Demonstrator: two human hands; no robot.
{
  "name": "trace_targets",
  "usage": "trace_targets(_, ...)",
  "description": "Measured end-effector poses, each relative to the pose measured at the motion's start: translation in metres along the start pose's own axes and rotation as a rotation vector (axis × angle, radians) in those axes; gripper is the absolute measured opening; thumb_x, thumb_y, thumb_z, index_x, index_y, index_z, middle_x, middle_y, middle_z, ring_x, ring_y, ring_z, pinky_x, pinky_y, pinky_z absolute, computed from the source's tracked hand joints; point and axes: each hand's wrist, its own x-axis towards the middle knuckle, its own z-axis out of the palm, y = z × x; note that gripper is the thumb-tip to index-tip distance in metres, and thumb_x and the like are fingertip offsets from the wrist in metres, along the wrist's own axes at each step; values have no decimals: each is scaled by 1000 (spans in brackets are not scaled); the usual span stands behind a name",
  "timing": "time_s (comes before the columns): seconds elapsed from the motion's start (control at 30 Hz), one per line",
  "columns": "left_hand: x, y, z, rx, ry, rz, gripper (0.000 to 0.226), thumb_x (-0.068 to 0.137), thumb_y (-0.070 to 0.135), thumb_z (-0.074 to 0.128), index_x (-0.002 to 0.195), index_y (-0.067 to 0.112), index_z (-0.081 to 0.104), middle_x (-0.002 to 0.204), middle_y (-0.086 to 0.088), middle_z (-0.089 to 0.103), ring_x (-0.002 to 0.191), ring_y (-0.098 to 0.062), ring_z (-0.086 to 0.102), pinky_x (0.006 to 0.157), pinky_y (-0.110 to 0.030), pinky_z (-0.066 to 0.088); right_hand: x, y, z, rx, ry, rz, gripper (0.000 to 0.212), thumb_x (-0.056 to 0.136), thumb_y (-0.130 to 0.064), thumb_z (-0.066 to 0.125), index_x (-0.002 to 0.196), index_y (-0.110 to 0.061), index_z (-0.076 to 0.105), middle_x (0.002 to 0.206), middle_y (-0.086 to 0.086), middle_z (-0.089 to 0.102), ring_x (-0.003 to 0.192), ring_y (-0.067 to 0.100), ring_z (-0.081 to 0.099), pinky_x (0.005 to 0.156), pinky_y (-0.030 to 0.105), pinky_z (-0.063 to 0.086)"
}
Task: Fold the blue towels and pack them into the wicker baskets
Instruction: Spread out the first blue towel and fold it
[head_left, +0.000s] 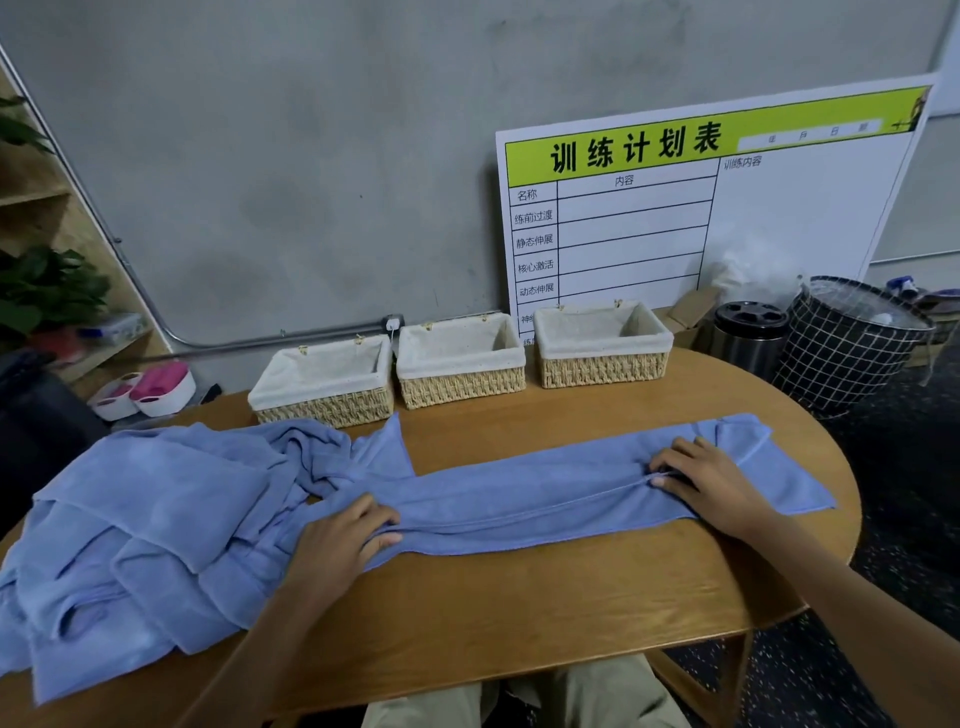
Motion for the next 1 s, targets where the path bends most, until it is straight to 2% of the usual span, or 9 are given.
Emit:
trace_targets(0.27,-21,-2,-17,-22,4,145,34,107,47,28,96,33,58,87,12,53,55,-12,53,40,-22,29,-29,-4,-18,95,-25,12,32,88,-61,56,92,-30,64,92,-22,51,83,5,50,71,18,41)
trace_targets(0.37,-20,6,-23,-55,-16,106,31,100,57,41,86,34,57,82,16,54,56,-1,50,40,-20,32,-36,-8,-21,109,3,13,33,87,-60,58,90,-28,66,92,-21,53,85,1,49,73,14,39)
trace_targets(0.5,-24,6,-26,-94,-124,30,40,96,71,36,86,38,56,85,23,53,62,4,53,47,-13,33,-38,-10,-20,105,-16,26,36,85,-65,58,88,-30,66,89,-22,54,83,1,51,71,18,42)
trace_targets(0.6,-23,9,-28,-76,-205,-13,43,98,72,26,91,41,54,88,23,52,65,1,55,49,-17,39,-36,-15,-23,71,1,42,37,90,-64,52,86,-30,67,88,-23,55,80,-2,52,67,14,40)
trace_targets(0.73,-8,15,-28,13,-246,-90,60,97,71,0,98,40,51,85,15,58,65,-8,60,52,-34,51,-37,-17,-21,2,68,92,43,96,-62,40,89,-31,70,88,-23,61,78,3,58,57,25,46)
trace_targets(0.8,6,26,-22,29,-169,-85,48,102,61,13,100,39,55,85,14,61,63,-10,62,45,-33,51,-35,-20,-20,-60,101,105,41,96,-59,40,88,-32,70,86,-21,63,76,6,61,52,24,44)
trace_targets(0.87,25,51,-14,-81,-137,-61,35,100,53,31,106,36,61,95,18,60,77,-5,62,51,-28,51,-33,-22,-20,-106,126,107,40,96,-56,40,88,-31,70,84,-20,65,74,6,61,47,19,37)
trace_targets(0.93,39,77,-3,-233,-246,-50,39,97,58,32,114,38,61,106,19,56,91,-1,58,63,-28,52,-35,-22,-22,-130,127,137,38,95,-56,40,88,-32,69,83,-19,65,72,6,61,44,20,36)
trace_targets(1.0,43,87,10,-247,-311,-62,45,94,66,29,116,41,59,108,19,52,89,-3,58,63,-26,49,-37,-20,-22,-145,119,164,36,94,-58,41,89,-34,67,82,-17,64,73,5,59,41,25,39)
